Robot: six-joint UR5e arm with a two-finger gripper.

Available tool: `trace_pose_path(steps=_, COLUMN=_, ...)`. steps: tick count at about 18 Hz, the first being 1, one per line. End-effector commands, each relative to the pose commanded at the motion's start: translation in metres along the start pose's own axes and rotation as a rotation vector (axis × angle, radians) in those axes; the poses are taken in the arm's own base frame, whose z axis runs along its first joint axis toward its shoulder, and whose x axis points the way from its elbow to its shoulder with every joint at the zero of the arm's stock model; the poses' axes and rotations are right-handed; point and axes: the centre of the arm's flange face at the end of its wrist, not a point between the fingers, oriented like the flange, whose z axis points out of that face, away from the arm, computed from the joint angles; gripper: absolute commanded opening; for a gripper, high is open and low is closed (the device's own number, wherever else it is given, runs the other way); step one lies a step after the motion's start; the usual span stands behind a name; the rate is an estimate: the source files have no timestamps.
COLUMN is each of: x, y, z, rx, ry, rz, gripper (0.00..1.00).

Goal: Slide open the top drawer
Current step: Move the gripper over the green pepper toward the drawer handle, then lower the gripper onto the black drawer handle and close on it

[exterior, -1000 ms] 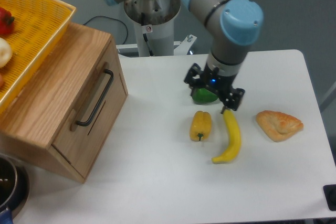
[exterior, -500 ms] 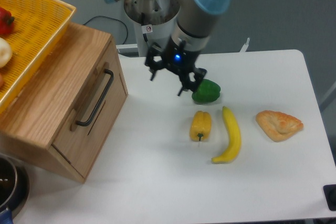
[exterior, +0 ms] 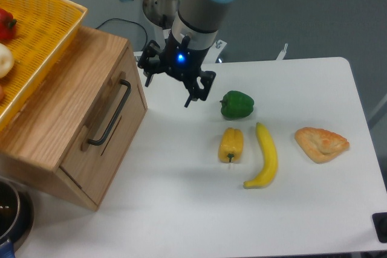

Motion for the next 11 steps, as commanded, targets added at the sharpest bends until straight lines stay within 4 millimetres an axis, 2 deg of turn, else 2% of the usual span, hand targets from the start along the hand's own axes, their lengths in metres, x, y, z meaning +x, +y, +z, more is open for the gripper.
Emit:
trace_pose_path(steps=5, x=0.005, y=-0.019, z=0.025, rx=-0.001, ry=0.018, rz=-0.039, gripper=0.99)
trace_pose_path(steps=11, x=0.010, y=-0.023, z=0.039, rx=-0.014, ry=0.030, rz=-0.054, gripper=1.00)
